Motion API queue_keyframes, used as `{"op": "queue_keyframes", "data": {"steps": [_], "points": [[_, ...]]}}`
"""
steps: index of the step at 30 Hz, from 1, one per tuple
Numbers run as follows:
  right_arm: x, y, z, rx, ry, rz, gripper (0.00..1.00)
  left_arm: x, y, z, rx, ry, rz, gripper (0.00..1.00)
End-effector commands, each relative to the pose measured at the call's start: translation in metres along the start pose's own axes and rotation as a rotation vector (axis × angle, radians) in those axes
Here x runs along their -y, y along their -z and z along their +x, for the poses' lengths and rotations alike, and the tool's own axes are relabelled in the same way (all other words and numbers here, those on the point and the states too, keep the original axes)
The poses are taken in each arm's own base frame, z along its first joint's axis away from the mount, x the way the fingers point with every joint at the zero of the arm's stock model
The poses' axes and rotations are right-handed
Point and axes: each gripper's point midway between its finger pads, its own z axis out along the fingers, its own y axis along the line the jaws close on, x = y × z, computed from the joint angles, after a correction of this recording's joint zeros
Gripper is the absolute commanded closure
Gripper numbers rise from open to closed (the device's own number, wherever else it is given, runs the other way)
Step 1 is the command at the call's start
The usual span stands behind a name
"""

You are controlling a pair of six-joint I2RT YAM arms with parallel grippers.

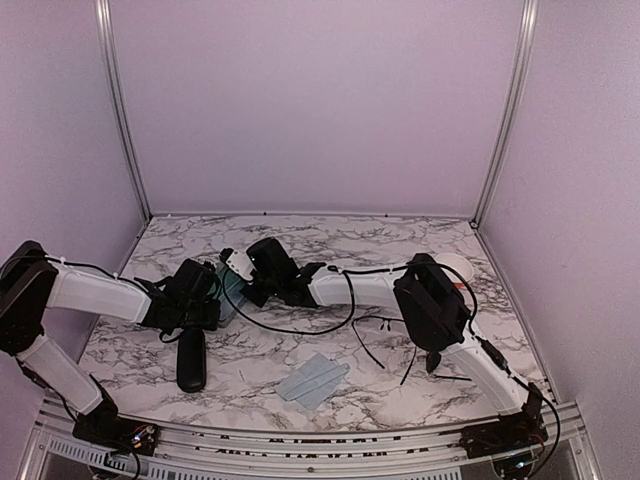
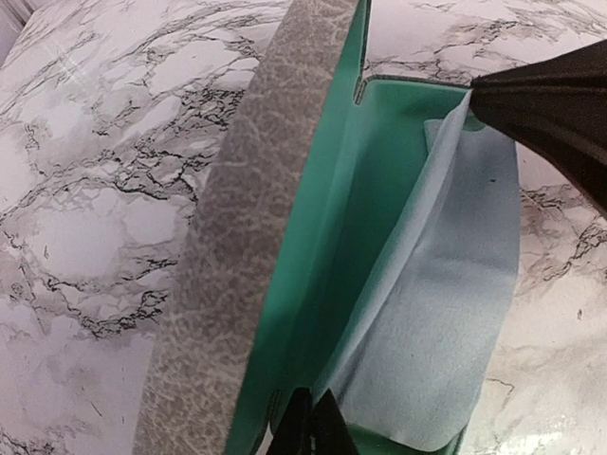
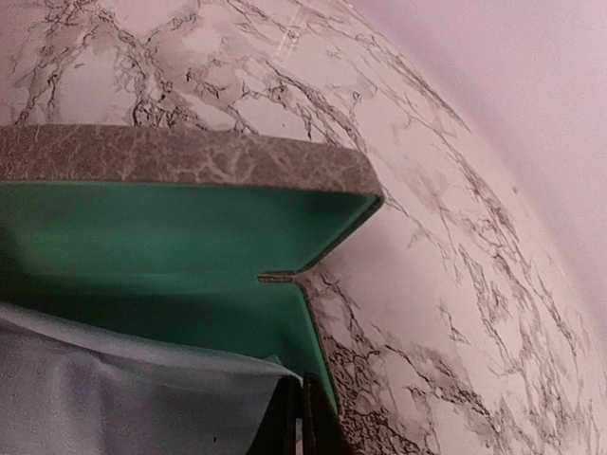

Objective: Organize the sunglasses
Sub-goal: Place the folded cleaning cloth in the sunglasses case.

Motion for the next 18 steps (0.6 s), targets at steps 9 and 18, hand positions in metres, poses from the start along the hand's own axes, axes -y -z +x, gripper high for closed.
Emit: {"op": "queue_keyframes", "data": {"steps": [9,18], "points": [[0.026,-0.004,-0.015,0.06,-0.089,0.079,0.77,-0.012,-0.003,0.015,-0.063,-0.024,-0.061,0.81],[0.027,0.001,-0.027,0.09,-0.111,0.065,0.68,-0.007,0.009,0.007,-0.048,-0.005,-0.016,0.76]]}}
